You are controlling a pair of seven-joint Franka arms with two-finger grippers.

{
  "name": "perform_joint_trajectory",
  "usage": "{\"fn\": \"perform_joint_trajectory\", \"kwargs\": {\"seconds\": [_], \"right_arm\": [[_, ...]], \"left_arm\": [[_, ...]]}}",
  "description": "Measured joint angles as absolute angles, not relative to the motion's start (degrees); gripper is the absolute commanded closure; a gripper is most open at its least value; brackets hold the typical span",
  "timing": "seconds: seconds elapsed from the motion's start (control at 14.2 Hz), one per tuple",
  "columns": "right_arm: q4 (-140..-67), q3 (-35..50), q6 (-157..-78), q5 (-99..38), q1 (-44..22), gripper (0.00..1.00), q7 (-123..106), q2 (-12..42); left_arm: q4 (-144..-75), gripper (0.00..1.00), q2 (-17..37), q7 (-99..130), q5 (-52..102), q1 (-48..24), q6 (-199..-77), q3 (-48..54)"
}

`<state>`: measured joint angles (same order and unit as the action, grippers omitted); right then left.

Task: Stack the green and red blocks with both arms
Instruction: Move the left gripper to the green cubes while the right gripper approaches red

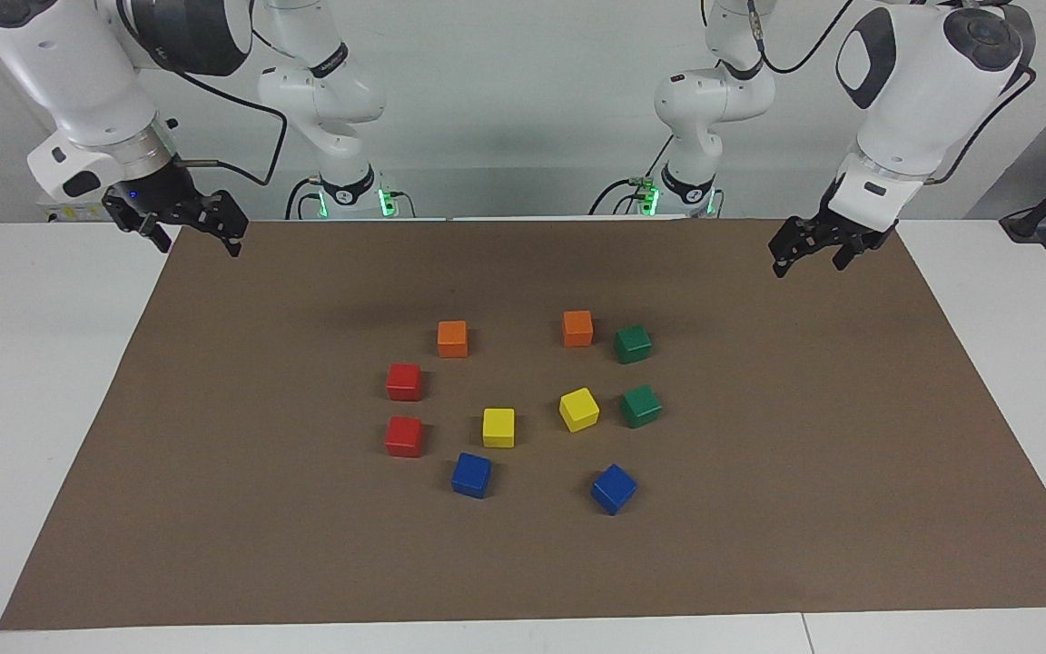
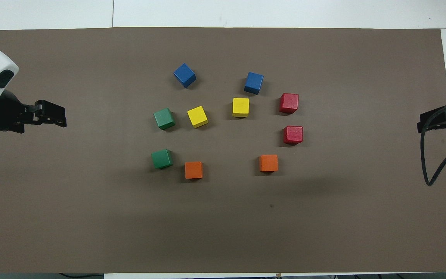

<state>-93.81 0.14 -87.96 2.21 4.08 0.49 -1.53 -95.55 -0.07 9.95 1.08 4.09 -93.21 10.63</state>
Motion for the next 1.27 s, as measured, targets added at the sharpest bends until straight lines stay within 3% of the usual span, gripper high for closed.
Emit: {"fn": "perform_joint_trajectory", "kwargs": {"seconds": [1.27], "right_arm": [[-94.84, 0.15, -88.71, 2.19, 4.08, 0.00, 0.49, -1.62]], "left_arm": [[-95.55, 0.00, -0.05, 11.70, 1.08, 3.89, -93.80, 11.61]]}}
